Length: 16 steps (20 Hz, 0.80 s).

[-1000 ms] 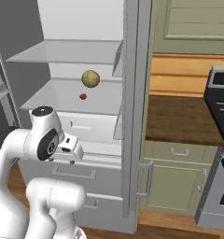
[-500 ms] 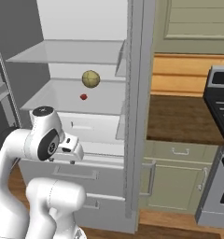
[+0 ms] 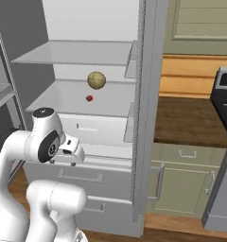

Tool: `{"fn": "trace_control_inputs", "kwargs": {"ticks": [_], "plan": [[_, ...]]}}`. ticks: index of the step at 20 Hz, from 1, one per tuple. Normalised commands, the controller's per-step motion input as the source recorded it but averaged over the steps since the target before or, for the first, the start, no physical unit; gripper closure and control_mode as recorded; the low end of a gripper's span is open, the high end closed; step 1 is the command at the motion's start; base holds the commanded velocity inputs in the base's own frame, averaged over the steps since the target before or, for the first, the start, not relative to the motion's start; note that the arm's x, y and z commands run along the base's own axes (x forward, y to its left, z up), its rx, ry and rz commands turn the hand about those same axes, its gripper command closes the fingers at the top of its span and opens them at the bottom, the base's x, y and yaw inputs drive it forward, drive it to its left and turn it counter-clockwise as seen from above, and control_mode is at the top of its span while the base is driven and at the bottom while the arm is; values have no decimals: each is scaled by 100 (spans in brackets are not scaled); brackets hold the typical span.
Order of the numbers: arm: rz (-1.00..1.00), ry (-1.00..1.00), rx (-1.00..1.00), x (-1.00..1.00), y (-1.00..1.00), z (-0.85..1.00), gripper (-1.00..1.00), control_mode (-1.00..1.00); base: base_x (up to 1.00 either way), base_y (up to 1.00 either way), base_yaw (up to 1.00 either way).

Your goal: Take the strawberry from the fridge and place it on top of the pancake, located on the dining counter.

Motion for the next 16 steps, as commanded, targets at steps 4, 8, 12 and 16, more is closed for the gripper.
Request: {"fn": "trace_control_inputs", "kwargs": {"ticks": [4, 8, 12, 16], "plan": [[0, 0, 0, 0, 0, 0, -100, 100, 4, 6, 1], [0, 0, 0, 0, 0, 0, -100, 100, 33, 12, 0], [0, 0, 0, 0, 0, 0, -100, 100, 44, 21, 0], [0, 0, 0, 0, 0, 0, -100, 100, 54, 29, 0]]}}
